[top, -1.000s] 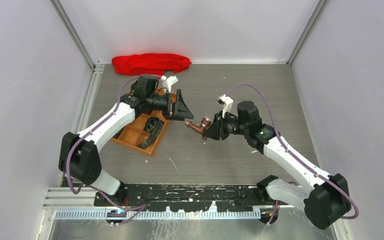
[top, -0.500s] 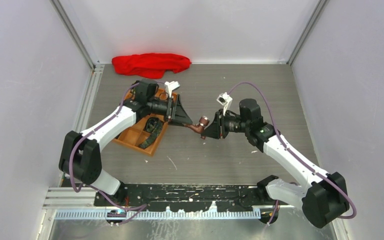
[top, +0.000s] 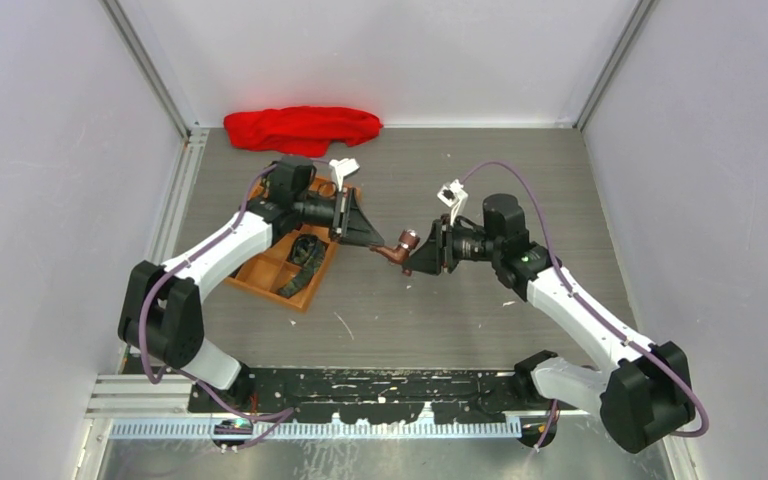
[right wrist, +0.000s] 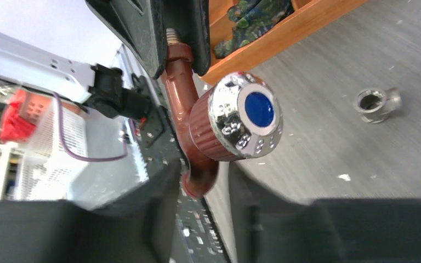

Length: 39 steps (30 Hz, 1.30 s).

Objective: Install the water faucets

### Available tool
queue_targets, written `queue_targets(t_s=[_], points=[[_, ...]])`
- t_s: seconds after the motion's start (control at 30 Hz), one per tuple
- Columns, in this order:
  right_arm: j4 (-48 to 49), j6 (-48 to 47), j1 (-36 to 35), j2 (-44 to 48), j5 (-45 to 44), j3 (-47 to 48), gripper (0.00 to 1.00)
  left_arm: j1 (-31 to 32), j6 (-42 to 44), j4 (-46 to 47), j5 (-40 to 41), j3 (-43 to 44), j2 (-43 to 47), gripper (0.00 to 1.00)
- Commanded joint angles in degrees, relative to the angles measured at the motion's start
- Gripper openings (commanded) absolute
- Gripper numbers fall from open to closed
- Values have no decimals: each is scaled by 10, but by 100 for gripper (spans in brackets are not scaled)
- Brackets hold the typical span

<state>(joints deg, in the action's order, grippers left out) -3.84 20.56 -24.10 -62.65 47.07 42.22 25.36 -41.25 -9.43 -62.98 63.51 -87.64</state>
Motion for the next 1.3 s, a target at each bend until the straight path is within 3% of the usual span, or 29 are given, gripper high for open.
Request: queue_targets(t_s=[0.0,0.07,0.13,0.33,0.53,0.6,0.8,1.0,1.27], points=[[49,33,20,7,16,16,66,-2,-31,55,5,4,10,0],[62,48,30,13,17,10,88,-2,-55,80,14,-2,12,0],[93,77,42,23,11,-6,97,-2,-81,107,22,-11,14,0],[275,217,56,37,6,-82,100,-2,-148,169,47,-33,18,0],[547,390,54,14,-20,-172,100,-3,-241,283,88,-76,23,0],[594,418,51,1,-31,-188,99,-2,-253,298,95,-82,21,0],[669,450,22,-52,-58,-192,86,-1,-266,308,102,-86,19,0],[784,511,14,-114,-65,-206,84,-1,-266,307,104,-86,22,0],[810,521,2,-148,-75,-197,67,-1,-274,322,87,-86,13,0]])
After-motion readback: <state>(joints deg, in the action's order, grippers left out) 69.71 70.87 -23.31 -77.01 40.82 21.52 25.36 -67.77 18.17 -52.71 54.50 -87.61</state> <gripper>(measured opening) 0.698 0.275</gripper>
